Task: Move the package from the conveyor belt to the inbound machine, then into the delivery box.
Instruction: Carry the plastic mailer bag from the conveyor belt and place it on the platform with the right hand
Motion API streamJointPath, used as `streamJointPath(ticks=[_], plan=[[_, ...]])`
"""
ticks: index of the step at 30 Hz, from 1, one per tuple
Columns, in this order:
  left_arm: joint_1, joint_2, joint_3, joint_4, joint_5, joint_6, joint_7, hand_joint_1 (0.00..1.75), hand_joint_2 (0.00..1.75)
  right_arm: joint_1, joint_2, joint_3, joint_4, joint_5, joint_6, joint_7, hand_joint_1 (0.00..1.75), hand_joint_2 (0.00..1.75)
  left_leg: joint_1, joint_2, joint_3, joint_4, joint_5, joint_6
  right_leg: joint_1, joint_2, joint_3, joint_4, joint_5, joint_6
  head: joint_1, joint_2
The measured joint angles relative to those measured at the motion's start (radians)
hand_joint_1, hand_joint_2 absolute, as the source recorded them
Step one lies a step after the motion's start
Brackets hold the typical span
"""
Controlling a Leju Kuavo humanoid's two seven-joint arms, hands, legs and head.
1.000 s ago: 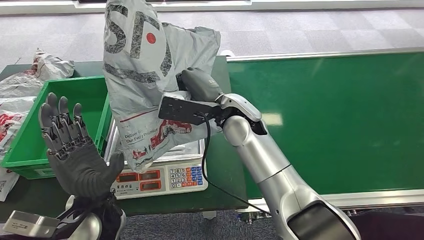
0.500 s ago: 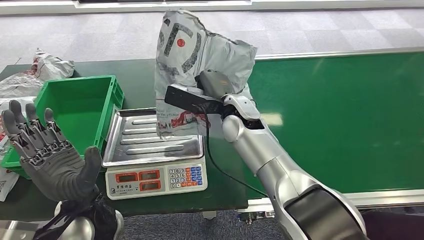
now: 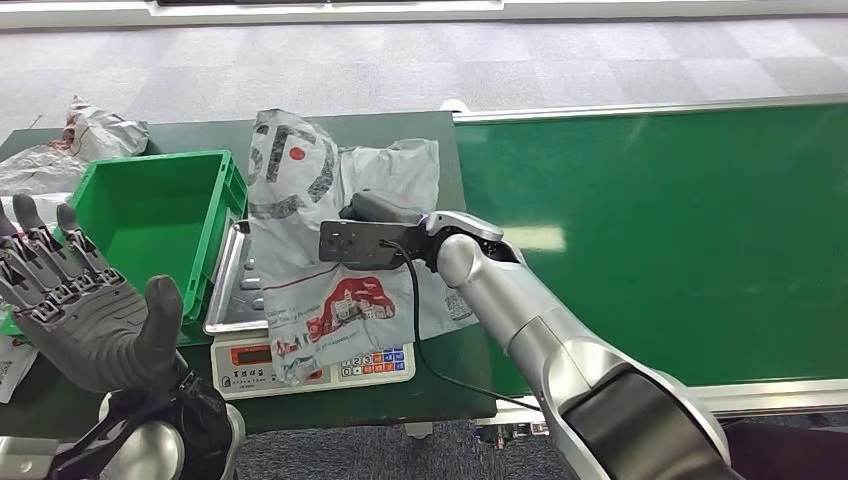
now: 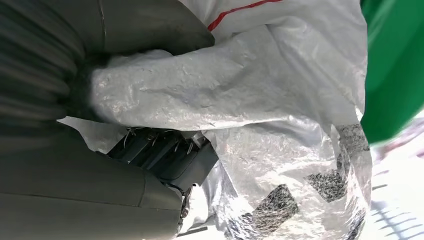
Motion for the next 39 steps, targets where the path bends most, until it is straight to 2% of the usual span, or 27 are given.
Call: streamJointPath(ticks=[3, 4, 7, 20, 25, 33, 36, 39], plan=[[-0.006, -0.003, 0.001, 0.001, -0.005, 0.009, 0.0, 0.0, 1.75, 0.003, 0.003, 0.053, 0.0, -0.015, 0.021, -0.038, 0.45, 1.75, 0.0, 0.0, 0.0, 0.0, 0.0, 0.0, 0.0, 0.0, 0.0, 0.0, 0.0, 0.0, 0.0, 0.0], [-0.006, -0.003, 0.001, 0.001, -0.007, 0.013, 0.0, 0.0, 1.75, 0.004, 0.004, 0.07, -0.001, -0.019, 0.012, -0.031, 0.02, 1.31, 0.0, 0.0, 0.0, 0.0, 0.0, 0.0, 0.0, 0.0, 0.0, 0.0, 0.0, 0.0, 0.0, 0.0], [-0.005, -0.004, 0.003, -0.002, -0.012, 0.024, 0.0, 0.0, 1.75, 0.01, 0.004, 0.11, -0.004, -0.044, -0.031, -0.002, 0.0, 0.0, 0.0, 0.0, 0.0, 0.0, 0.0, 0.0, 0.0, 0.0, 0.0, 0.0, 0.0, 0.0, 0.0, 0.0], [0.001, -0.004, 0.022, -0.025, -0.03, 0.069, 0.0, 0.0, 1.75, 0.009, 0.005, 0.201, -0.017, -0.037, -0.209, 0.045, 0.0, 0.0, 0.0, 0.0, 0.0, 0.0, 0.0, 0.0, 0.0, 0.0, 0.0, 0.0, 0.0, 0.0, 0.0, 0.0], [0.015, -0.003, 0.027, -0.047, -0.037, 0.098, 0.0, 0.0, 1.75, 0.0, 0.005, 0.206, -0.048, -0.007, -0.346, 0.085, 0.0, 0.0, 0.0, 0.0, 0.0, 0.0, 0.0, 0.0, 0.0, 0.0, 0.0, 0.0, 0.0, 0.0, 0.0, 0.0], [0.021, -0.003, 0.027, -0.059, -0.04, 0.105, 0.0, 0.0, 1.75, -0.005, 0.006, 0.206, -0.07, -0.006, -0.377, 0.092, 0.0, 0.0, 0.0, 0.0, 0.0, 0.0, 0.0, 0.0, 0.0, 0.0, 0.0, 0.0, 0.0, 0.0, 0.0, 0.0], [0.028, -0.002, 0.027, -0.066, -0.045, 0.117, 0.0, 0.0, 1.75, 0.005, 0.004, 0.196, -0.108, -0.046, -0.431, 0.08, 0.0, 0.0, 0.0, 0.0, 0.0, 0.0, 0.0, 0.0, 0.0, 0.0, 0.0, 0.0, 0.0, 0.0, 0.0, 0.0], [0.046, 0.001, 0.027, -0.074, -0.052, 0.138, 0.0, 0.0, 1.75, 0.065, -0.003, 0.124, -0.266, -0.16, -0.525, 0.048, 0.0, 0.0, 0.0, -0.001, 0.0, 0.0, 0.0, 0.0, 0.0, 0.0, 0.0, 0.0, 0.0, 0.0, 0.0, 0.0]])
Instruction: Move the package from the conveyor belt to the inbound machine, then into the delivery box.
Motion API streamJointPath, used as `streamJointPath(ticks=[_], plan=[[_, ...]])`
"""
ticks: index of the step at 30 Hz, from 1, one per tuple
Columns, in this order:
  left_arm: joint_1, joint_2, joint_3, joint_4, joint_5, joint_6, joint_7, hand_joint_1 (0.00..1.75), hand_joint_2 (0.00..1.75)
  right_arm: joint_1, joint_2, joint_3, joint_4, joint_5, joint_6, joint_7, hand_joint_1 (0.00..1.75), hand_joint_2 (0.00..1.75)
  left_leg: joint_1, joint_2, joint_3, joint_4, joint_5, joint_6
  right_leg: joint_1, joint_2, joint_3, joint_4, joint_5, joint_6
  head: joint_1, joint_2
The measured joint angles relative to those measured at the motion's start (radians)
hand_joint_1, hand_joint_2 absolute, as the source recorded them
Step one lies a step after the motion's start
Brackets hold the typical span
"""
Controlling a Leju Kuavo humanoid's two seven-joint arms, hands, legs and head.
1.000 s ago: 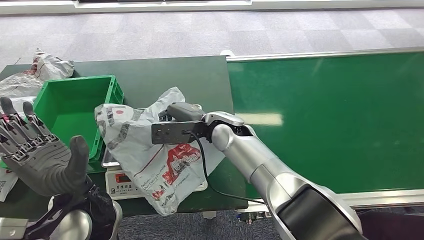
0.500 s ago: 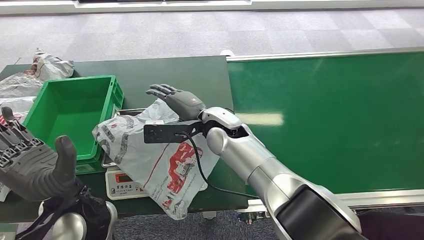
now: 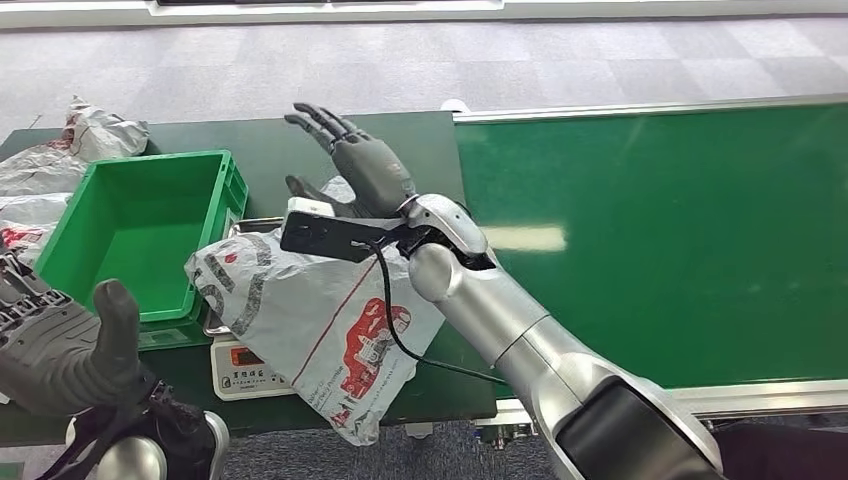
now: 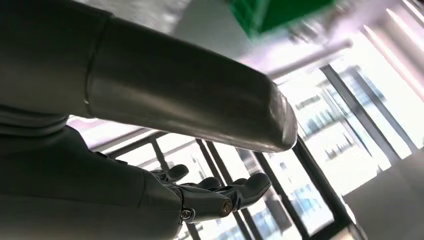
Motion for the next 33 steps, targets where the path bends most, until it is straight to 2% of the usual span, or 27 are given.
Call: streamJointPath(ticks=[4, 8, 10, 12, 15, 18, 24, 29, 33], plan=[[0.022, 0.009, 0.0, -0.007, -0.004, 0.016, 0.0, 0.0, 1.75, 0.126, -0.012, -0.138, -0.331, -0.082, -0.121, -0.009, 0.0, 0.0, 0.0, -0.002, -0.001, 0.0, -0.001, 0.0, 0.0, -0.003, 0.0, 0.0, -0.001, 0.0, 0.0, 0.0], [0.038, 0.021, -0.002, -0.003, -0.028, 0.019, 0.0, 0.0, 1.75, 0.27, -0.017, -0.234, -0.665, -0.007, -0.347, -0.026, 0.0, 0.0, -0.001, -0.003, -0.001, 0.0, -0.002, 0.002, -0.001, -0.003, 0.0, -0.001, -0.002, 0.001, 0.0, 0.0], [0.04, 0.026, -0.003, 0.021, -0.091, -0.001, 0.005, 0.0, 1.75, 0.329, -0.019, -0.265, -0.785, 0.016, -0.454, -0.049, 0.0, 0.0, -0.002, -0.002, 0.0, 0.0, -0.002, 0.002, -0.001, -0.003, 0.0, -0.002, -0.002, 0.002, 0.0, 0.0], [0.033, 0.029, -0.004, 0.077, -0.25, -0.062, 0.05, 0.0, 1.75, 0.391, -0.02, -0.29, -0.9, 0.031, -0.513, -0.093, 0.0, 0.0, -0.002, -0.002, 0.001, 0.0, -0.003, 0.002, -0.001, -0.003, 0.001, -0.002, -0.002, 0.002, 0.0, 0.0], [-0.017, 0.033, -0.01, 0.211, -0.594, -0.186, 0.207, 0.0, 1.75, 0.482, -0.012, -0.325, -1.079, 0.064, -0.532, -0.141, 0.0, 0.0, -0.003, -0.003, 0.001, 0.0, -0.002, 0.002, -0.001, -0.004, 0.002, -0.002, -0.002, 0.002, 0.001, 0.0], [-0.093, 0.04, -0.022, 0.375, -0.801, -0.243, 0.311, 0.0, 1.75, 0.543, -0.009, -0.334, -1.227, 0.09, -0.535, -0.15, 0.0, 0.0, -0.003, 0.001, 0.001, 0.0, -0.002, 0.002, -0.002, -0.001, 0.002, -0.002, -0.002, 0.002, 0.0, 0.0], [-0.166, 0.05, -0.038, 0.554, -0.866, -0.258, 0.342, 0.0, 1.75, 0.568, -0.011, -0.337, -1.359, 0.098, -0.535, -0.15, 0.0, 0.0, -0.002, 0.005, 0.003, 0.0, -0.002, 0.002, -0.002, 0.003, 0.002, -0.002, -0.001, 0.002, 0.0, 0.0], [-0.201, 0.061, -0.06, 0.653, -0.906, -0.339, 0.362, 0.0, 1.75, 0.571, -0.012, -0.341, -1.381, 0.092, -0.535, -0.15, 0.0, 0.0, -0.002, 0.005, 0.003, -0.001, -0.002, 0.002, -0.002, 0.003, 0.002, -0.002, -0.001, 0.002, 0.0, 0.0], [-0.243, 0.066, -0.074, 0.763, -0.885, -0.37, 0.333, 0.0, 1.75, 0.571, -0.012, -0.345, -1.381, 0.083, -0.534, -0.15, 0.0, 0.0, -0.002, 0.005, 0.003, -0.001, -0.002, 0.002, -0.002, 0.003, 0.002, -0.002, -0.001, 0.002, 0.0, 0.0]])
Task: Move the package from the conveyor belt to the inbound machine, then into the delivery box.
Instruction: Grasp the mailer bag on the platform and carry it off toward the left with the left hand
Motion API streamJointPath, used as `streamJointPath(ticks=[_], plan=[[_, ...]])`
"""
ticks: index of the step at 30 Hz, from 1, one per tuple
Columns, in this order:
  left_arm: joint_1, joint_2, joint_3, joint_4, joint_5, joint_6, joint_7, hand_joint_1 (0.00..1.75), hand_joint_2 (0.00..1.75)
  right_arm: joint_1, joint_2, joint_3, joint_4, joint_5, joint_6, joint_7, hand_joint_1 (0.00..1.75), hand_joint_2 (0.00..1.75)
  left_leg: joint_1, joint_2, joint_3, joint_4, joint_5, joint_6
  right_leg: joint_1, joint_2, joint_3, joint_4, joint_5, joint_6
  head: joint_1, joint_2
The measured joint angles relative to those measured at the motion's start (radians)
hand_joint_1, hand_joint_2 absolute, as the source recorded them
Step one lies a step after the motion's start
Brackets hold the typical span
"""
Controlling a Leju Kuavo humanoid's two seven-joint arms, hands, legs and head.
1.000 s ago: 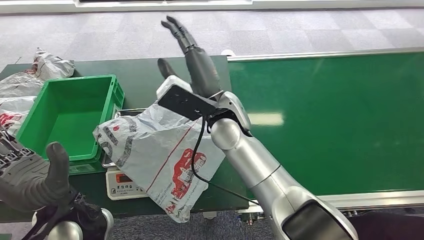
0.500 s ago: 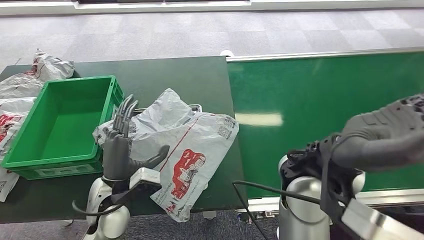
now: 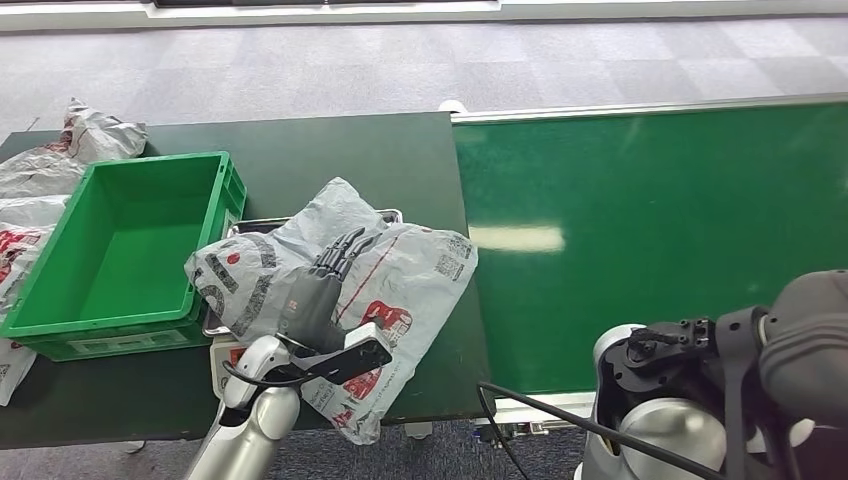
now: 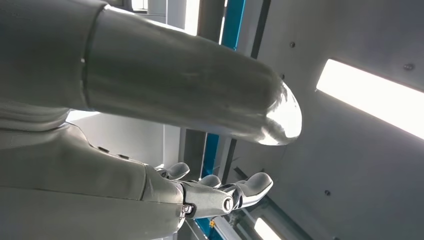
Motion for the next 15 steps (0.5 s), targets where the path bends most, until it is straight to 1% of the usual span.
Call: streamJointPath(ticks=[5, 9, 10, 13, 14, 15], plan=[[-0.034, 0.001, -0.005, 0.085, 0.014, 0.0, -0.013, 0.0, 1.75, 0.0, 0.0, -0.002, 0.0, 0.0, 0.0, 0.0, 0.0, 0.0, 0.0, 0.0, 0.0, 0.0, 0.0, 0.0, 0.0, 0.0, 0.0, 0.0, 0.0, 0.0, 0.0, 0.0], [-0.054, 0.001, -0.005, 0.119, 0.001, 0.0, 0.01, 0.0, 1.75, 0.0, 0.0, -0.003, 0.0, 0.002, 0.0, 0.0, 0.0, 0.0, 0.0, 0.0, 0.0, 0.0, 0.0, 0.0, 0.0, 0.0, 0.0, 0.0, 0.0, 0.0, 0.0, 0.0], [-0.06, 0.002, -0.005, 0.126, -0.013, 0.0, 0.026, 0.15, 1.75, 0.0, 0.0, -0.003, 0.0, 0.003, 0.0, 0.0, 0.0, 0.0, 0.0, 0.0, 0.0, 0.0, 0.0, 0.0, 0.0, 0.0, 0.0, 0.0, 0.0, 0.0, 0.0, 0.0], [-0.079, 0.004, -0.006, 0.15, -0.071, 0.001, 0.08, 1.46, 1.75, 0.001, -0.001, -0.003, 0.0, 0.004, 0.0, 0.0, 0.0, 0.0, 0.0, 0.0, 0.0, 0.0, 0.0, 0.0, 0.0, 0.0, 0.0, 0.0, 0.0, 0.0, 0.0, 0.0], [-0.086, 0.005, -0.006, 0.158, -0.086, 0.002, 0.092, 1.75, 1.75, 0.001, -0.001, -0.003, 0.0, 0.006, 0.0, 0.0, 0.0, 0.0, 0.0, 0.0, 0.0, 0.0, 0.0, 0.0, 0.0, 0.0, 0.0, 0.0, 0.0, 0.0, 0.0, 0.0], [-0.091, 0.006, -0.007, 0.165, -0.096, 0.004, 0.1, 1.75, 1.75, 0.001, -0.002, -0.003, 0.0, 0.009, 0.0, 0.0, 0.0, 0.0, 0.0, 0.0, 0.0, 0.0, 0.0, 0.0, 0.0, 0.0, 0.0, 0.0, 0.0, 0.0, 0.0, 0.0]])
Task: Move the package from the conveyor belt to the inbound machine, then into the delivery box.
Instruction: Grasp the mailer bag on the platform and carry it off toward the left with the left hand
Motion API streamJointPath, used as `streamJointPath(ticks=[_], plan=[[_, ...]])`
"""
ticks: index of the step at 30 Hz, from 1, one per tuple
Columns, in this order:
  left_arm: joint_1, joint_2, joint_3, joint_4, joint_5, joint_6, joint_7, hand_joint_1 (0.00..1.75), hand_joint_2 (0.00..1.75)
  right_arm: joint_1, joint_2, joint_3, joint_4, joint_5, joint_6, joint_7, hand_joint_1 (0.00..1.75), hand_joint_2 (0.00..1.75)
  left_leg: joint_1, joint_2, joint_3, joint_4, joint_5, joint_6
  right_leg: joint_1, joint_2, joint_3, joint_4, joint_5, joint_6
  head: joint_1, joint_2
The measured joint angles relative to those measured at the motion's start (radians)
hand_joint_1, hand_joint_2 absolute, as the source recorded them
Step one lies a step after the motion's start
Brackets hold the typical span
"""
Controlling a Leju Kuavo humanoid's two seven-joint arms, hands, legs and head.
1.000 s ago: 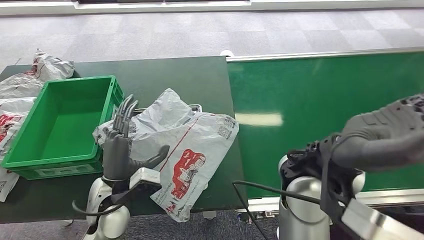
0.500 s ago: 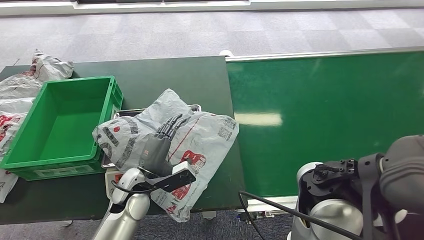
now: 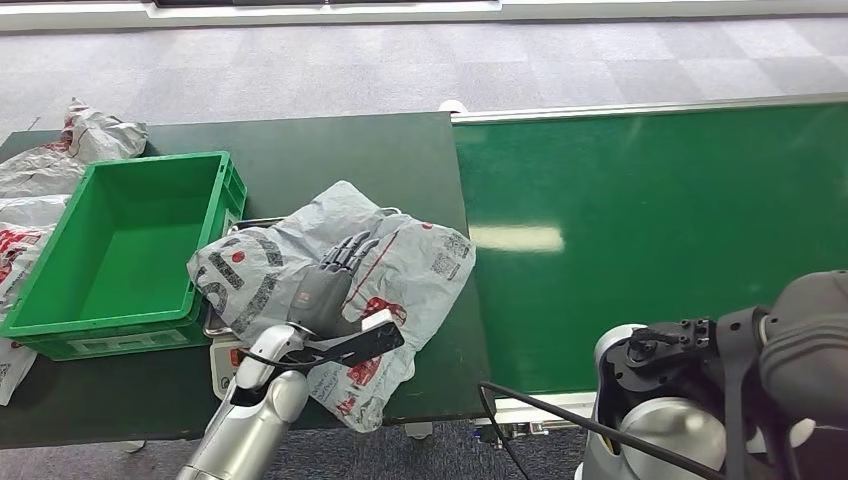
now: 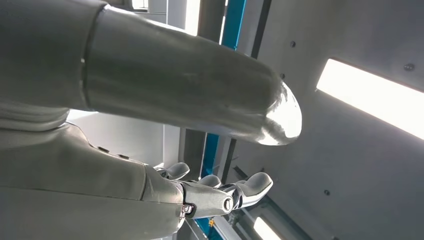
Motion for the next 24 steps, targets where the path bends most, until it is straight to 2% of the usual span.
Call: streamJointPath(ticks=[16, 24], plan=[[-0.024, 0.001, 0.0, 0.025, 0.003, 0.03, 0.004, 1.75, 1.75, 0.001, -0.001, -0.006, 0.0, 0.005, 0.0, 0.0, 0.0, 0.0, 0.0, 0.0, 0.0, 0.0, 0.0, 0.0, 0.0, 0.0, 0.0, 0.0, 0.0, 0.0, 0.0, 0.0], [-0.023, 0.002, 0.001, 0.002, 0.059, 0.042, -0.039, 1.75, 1.75, 0.003, -0.002, -0.014, 0.0, 0.0, 0.0, 0.0, 0.0, 0.0, 0.0, 0.0, -0.001, 0.0, 0.0, 0.0, 0.0, 0.0, 0.0, 0.0, 0.0, 0.0, 0.0, 0.0]])
